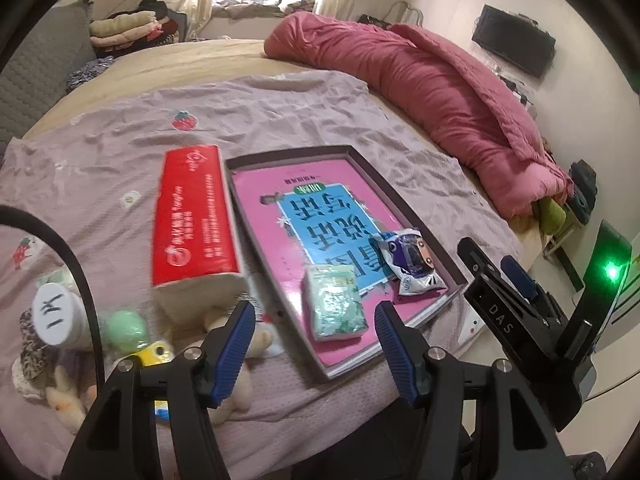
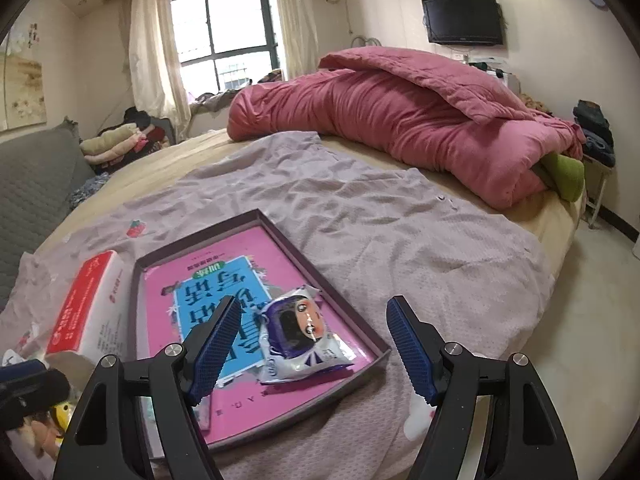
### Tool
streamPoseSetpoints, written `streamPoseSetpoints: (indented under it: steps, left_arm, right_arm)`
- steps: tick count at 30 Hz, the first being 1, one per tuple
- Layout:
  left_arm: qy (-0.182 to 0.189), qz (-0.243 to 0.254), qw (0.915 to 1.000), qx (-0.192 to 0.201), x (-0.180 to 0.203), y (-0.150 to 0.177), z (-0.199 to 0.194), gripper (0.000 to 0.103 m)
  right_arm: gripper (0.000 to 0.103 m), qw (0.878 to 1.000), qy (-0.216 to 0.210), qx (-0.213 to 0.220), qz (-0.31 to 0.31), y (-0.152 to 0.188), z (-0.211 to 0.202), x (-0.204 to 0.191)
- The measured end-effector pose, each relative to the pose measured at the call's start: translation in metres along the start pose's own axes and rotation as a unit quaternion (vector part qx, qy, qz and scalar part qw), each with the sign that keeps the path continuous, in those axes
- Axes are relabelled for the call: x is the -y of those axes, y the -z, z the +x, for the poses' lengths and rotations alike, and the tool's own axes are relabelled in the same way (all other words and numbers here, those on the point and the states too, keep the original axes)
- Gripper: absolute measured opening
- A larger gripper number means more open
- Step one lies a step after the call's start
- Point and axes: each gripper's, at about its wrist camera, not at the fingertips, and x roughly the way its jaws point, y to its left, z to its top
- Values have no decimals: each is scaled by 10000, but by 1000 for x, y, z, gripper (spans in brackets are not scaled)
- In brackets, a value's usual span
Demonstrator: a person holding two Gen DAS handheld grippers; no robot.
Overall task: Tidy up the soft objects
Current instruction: 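Move both tools back toward the pile of items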
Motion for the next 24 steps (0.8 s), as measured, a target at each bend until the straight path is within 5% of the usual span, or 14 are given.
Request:
streamPoseSetpoints:
  steps: [13, 24]
  left_arm:
    - [-426, -446, 9967, 530, -73, 11, -72, 62]
    - [-824, -1345, 9836, 873, -168, 32, -125, 62]
  right_arm:
    - [76, 9990, -151, 404, 151, -12, -36, -6]
    - [76, 9941, -820, 571, -423, -15, -76, -72]
